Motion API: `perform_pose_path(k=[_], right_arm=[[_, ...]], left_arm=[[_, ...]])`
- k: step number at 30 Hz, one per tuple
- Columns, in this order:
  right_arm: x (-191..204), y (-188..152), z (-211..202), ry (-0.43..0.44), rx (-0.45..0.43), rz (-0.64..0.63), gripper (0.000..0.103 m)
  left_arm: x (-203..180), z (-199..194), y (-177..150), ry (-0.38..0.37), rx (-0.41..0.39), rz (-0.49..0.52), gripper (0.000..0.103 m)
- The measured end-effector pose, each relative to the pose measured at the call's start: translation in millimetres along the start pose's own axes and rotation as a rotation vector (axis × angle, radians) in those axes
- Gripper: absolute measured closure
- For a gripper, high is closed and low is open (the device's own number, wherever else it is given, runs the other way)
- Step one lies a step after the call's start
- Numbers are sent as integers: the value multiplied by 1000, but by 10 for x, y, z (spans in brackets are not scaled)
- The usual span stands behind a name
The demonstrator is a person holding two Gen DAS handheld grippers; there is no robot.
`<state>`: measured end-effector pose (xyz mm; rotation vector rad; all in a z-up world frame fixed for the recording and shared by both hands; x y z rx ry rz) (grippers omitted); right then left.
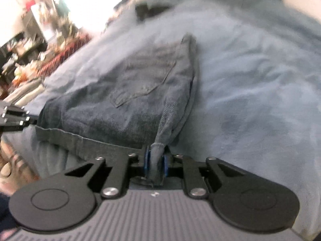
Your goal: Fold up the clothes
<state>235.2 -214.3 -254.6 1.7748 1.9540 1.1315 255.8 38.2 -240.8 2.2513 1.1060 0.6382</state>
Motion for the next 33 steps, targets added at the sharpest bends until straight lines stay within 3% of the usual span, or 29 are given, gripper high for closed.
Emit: perform_pose_path(k=[2, 4, 9, 11, 13, 15, 21, 25, 27, 33], right_arm=[[7, -74, -127, -26, -58, -3, 82], [-26, -155, -268, -45, -97, -20, 82], [-142, -312, -654, -89, -203, -60, 79], [-166, -346, -750, -118, -224, -103, 75], [-204, -384, -739, -158, -207, -155, 72], [-204, -418, -636, -160, -177, -195, 71], [-146, -460, -235, -196, -131, -298, 70], [-109, -401, -277, -124, -184, -218, 69], [-115, -376, -309, -101, -206, -177, 62], [-70, -294, -264, -82, -210, -156, 62]], left_arm=[[-61, -84, -53, 9, -36, 23, 92], [-150, -167, -83, 15, -87, 67, 81], [-351, -236, -145, 132, -168, 154, 76], [-392, -250, -152, 211, -197, 189, 69], [-396, -209, -164, 295, -203, 215, 69], [-390, -150, -181, 327, -192, 216, 70], [-490, -24, -180, 317, -189, 254, 75], [-517, -93, -75, 230, -189, 178, 76], [-528, -159, -24, 191, -202, 131, 76], [-530, -292, 163, 172, -253, 70, 76]])
Point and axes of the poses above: each gripper's, at about its wrist camera, not at the fingertips, and z roughly the way its jaws point, x to its left, y to its top, the point moved 9 cm from there along z, roughly the way its jaws point, and after that the axes turned 7 degrees about y, right-handed, at the moved point
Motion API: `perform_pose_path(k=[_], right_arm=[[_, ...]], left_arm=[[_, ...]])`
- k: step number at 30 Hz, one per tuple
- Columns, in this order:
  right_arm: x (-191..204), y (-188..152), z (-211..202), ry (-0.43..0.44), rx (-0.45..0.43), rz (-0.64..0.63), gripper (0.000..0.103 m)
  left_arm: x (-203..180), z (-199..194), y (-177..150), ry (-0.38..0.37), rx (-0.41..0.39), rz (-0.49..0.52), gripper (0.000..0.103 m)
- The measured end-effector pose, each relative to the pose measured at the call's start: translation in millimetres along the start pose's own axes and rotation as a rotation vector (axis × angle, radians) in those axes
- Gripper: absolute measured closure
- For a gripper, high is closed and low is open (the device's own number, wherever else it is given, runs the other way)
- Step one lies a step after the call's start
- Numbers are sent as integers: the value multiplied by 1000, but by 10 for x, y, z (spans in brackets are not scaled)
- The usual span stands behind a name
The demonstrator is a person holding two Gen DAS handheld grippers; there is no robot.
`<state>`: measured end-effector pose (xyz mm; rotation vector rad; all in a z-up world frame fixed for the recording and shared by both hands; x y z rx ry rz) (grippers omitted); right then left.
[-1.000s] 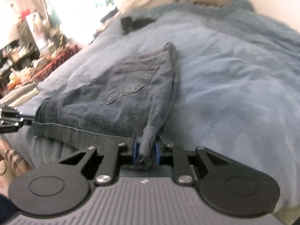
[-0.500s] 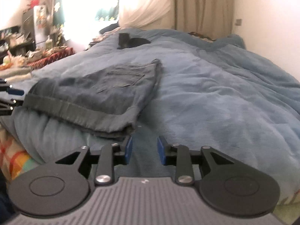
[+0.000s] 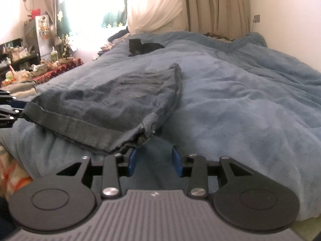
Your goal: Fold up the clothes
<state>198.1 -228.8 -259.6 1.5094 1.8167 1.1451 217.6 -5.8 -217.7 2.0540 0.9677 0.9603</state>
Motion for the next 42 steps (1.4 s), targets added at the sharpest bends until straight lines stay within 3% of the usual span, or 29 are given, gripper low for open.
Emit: perform_pose_path(k=[5, 8, 12, 17, 19, 20, 22, 30, 34, 38, 42], right_arm=[[6, 210, -18, 55, -21, 100, 62], [-29, 302, -25, 40, -24, 120, 62], [-75, 218, 77, 18, 51, 126, 61], [-10, 52, 205, 51, 106, 191, 62], [12, 8, 249, 54, 113, 208, 71], [12, 7, 257, 56, 110, 220, 84], [12, 7, 271, 60, 102, 244, 95], [-19, 413, -312, 24, 50, 165, 100], [-189, 176, -95, -8, 101, 201, 100], [-213, -67, 15, -20, 128, 229, 99], [-253, -98, -15, 3, 114, 265, 99]], left_arm=[[62, 60, 80, -36, 16, -94, 76], [77, 165, 49, -48, 49, -117, 76], [64, 227, -17, -37, 72, -113, 76], [68, 255, -39, -48, 77, -126, 75], [78, 267, -45, -51, 81, -134, 75], [81, 271, -50, -52, 84, -135, 75], [88, 257, -40, -50, 83, -134, 75], [131, 44, 50, -86, 53, -170, 72], [87, 144, -73, -106, 91, -151, 69], [86, 312, -227, -152, 156, -224, 69], [84, 355, -140, -163, 111, -248, 70]])
Point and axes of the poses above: each gripper's, at about its wrist camera, not at the fingertips, and z roughly the way its jaws point, x to its left, y to its top, the point moved 9 cm from there along z, roughly the way its jaws point, and after that the axes turned 7 degrees about y, right-handed, at the moved point
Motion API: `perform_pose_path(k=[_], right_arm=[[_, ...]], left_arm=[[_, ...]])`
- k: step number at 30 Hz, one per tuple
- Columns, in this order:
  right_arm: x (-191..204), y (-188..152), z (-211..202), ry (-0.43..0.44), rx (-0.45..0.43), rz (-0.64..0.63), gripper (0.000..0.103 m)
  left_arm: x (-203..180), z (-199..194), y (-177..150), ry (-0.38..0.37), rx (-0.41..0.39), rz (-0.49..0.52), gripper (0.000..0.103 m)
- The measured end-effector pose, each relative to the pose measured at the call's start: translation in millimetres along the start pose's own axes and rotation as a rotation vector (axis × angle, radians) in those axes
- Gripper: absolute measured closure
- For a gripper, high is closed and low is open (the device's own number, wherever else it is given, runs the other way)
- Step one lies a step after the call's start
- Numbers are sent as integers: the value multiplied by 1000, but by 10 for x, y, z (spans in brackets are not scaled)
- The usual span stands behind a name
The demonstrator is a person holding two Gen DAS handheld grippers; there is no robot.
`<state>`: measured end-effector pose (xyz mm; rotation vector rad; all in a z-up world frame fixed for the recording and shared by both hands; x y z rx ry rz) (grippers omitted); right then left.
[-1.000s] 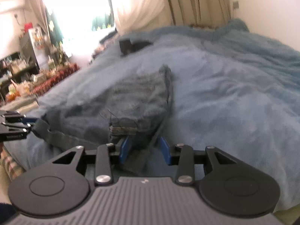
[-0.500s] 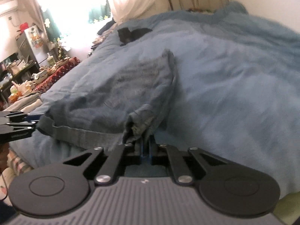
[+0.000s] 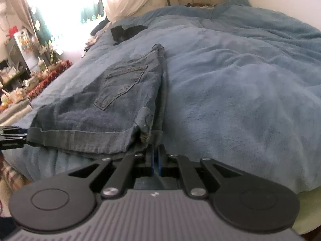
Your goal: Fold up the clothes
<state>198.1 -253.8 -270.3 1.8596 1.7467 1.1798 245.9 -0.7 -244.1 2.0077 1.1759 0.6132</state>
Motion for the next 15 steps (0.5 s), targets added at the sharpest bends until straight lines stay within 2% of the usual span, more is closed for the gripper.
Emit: perform_pose_path(k=[2, 4, 6, 7, 9, 11, 12, 13, 15], right_arm=[[3, 12, 8, 1, 2, -2, 99], [24, 5, 34, -10, 10, -21, 98], [35, -3, 47, -18, 18, -28, 98], [40, -7, 53, -21, 21, -31, 98], [54, -11, 31, -23, 21, -31, 98], [54, -14, 25, -20, 20, -21, 98], [48, -8, 29, -16, 19, -12, 98], [67, 14, 0, -11, 15, -13, 99], [119, 70, -81, -1, 4, -24, 100]], left_arm=[[-48, -7, 63, -14, -31, 25, 70], [-89, 50, 79, -36, -23, 58, 69], [-108, 189, 27, -68, 53, 75, 66], [-85, 259, -6, -73, 98, 61, 62], [-7, 294, -59, -98, 143, -7, 62], [69, 298, -105, -126, 172, -78, 72], [94, 287, -130, -135, 182, -108, 89], [103, 265, -147, -146, 187, -134, 97], [92, 174, -130, -146, 172, -153, 98]])
Point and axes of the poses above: each gripper's, at about its wrist camera, not at the fingertips, and z roughly the way its jaws point, x to its left, y to its top, the point moved 9 cm from there along z, roughly the way its jaws point, and after that the axes turned 7 degrees about y, right-handed, at the moved point
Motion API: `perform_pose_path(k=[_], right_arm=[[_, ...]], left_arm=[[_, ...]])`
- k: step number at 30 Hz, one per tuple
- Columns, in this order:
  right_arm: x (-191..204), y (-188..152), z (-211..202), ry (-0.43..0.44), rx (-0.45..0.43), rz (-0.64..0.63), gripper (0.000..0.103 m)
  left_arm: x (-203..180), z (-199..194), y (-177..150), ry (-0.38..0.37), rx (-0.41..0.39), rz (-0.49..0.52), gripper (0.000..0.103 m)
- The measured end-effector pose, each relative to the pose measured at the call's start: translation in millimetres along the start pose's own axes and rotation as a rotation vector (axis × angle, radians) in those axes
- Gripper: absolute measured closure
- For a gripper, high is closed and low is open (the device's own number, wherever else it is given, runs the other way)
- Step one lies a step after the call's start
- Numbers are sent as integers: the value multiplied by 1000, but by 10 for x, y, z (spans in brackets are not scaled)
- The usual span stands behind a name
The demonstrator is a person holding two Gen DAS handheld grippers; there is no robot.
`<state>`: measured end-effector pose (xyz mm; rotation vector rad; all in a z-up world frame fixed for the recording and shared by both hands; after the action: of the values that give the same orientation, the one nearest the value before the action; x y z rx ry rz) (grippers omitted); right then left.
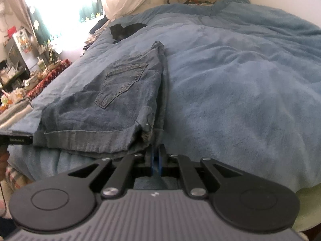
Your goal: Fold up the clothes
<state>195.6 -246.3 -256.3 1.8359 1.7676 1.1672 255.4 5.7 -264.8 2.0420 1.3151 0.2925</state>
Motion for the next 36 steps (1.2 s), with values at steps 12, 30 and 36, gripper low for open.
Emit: perform_pose_path(k=[12, 30, 36], right_arm=[[-73, 110, -190, -5, 18, -10, 103], [-29, -12, -179, 49, -44, 15, 63], [-25, 107, -62, 43, -43, 34, 62]], left_arm=[[-63, -509, -173, -88, 42, -119, 98], [-243, -744, -363, -79, 14, -40, 81], [-286, -698, -154, -95, 4, -100, 61]])
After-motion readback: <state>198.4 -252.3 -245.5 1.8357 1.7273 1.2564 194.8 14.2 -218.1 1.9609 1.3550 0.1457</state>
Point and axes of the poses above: each gripper's, at about its wrist camera, not at the fingertips, and z roughly the way its jaws point, x to its left, y to its top, the point moved 9 cm from there along z, roughly the way its jaws point, and after that the axes turned 7 degrees about y, right-handed, at the moved point
